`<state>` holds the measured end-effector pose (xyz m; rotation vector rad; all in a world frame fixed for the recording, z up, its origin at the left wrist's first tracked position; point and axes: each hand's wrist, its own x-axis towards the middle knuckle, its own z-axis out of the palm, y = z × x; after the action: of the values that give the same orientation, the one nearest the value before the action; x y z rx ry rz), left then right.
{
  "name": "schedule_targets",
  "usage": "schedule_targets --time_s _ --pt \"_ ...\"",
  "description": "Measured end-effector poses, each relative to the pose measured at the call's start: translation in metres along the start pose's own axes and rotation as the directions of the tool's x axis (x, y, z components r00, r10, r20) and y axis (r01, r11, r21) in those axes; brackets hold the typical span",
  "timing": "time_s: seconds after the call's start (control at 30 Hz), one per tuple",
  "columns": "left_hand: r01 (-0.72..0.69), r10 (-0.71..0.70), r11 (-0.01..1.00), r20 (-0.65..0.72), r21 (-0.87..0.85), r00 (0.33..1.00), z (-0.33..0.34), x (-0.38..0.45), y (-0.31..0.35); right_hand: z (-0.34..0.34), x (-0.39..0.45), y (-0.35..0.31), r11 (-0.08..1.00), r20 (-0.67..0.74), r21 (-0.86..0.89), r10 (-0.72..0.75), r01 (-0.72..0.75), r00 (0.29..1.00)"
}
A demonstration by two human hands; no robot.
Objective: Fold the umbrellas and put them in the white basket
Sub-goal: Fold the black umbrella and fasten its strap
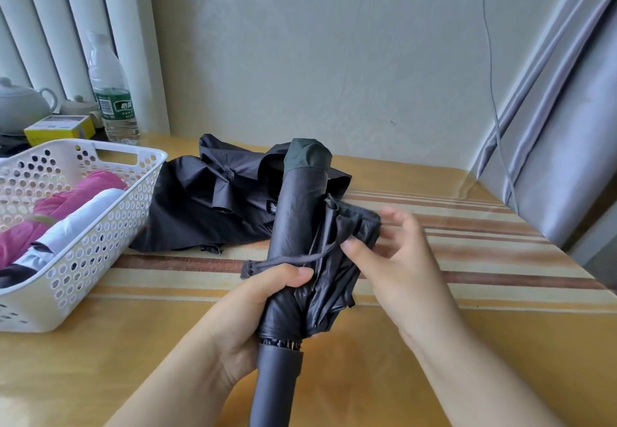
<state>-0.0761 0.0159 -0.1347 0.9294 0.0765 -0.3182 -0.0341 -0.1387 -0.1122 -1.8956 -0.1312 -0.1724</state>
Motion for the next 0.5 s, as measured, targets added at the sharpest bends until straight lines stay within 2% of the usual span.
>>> schedule_targets --time_s 0.03,0.1,0.13,0.17,0.3,0.4,0.5 --pt "-0.002 0.002 1.0 0.018 -0.004 1.0 -0.001 0.0 0.0 -0.006 0.001 -0.004 0.976 -0.02 -0.164 -0.145 0.14 0.989" --pt "-0.001 0.001 1.0 0.041 0.0 0.999 -0.004 0.001 0.001 -0.017 0.005 -0.015 0.789 0.16 -0.411 -0.43 0.456 0.888" --pt "0.004 -0.004 1.0 0.056 0.003 0.998 -0.005 0.002 0.0 -0.022 0.011 -0.019 0.685 0.282 -0.459 -0.492 0.566 0.824" --pt "0.011 -0.012 1.0 0.067 0.007 0.998 -0.006 0.002 0.0 -0.025 0.016 -0.025 0.631 0.383 -0.463 -0.491 0.623 0.782" --pt "0.04 -0.046 0.998 0.105 0.057 0.993 -0.011 0.007 -0.003 -0.034 0.029 -0.051 0.678 0.644 -0.389 -0.283 0.623 0.711" --pt "0.051 -0.067 0.991 0.13 0.124 0.989 -0.01 0.005 -0.002 -0.037 0.036 -0.07 0.762 0.706 -0.356 -0.159 0.54 0.69" --pt "0.087 -0.123 0.971 0.152 0.223 0.981 -0.009 0.001 -0.002 -0.03 0.044 -0.083 0.831 0.747 -0.29 -0.113 0.475 0.655"
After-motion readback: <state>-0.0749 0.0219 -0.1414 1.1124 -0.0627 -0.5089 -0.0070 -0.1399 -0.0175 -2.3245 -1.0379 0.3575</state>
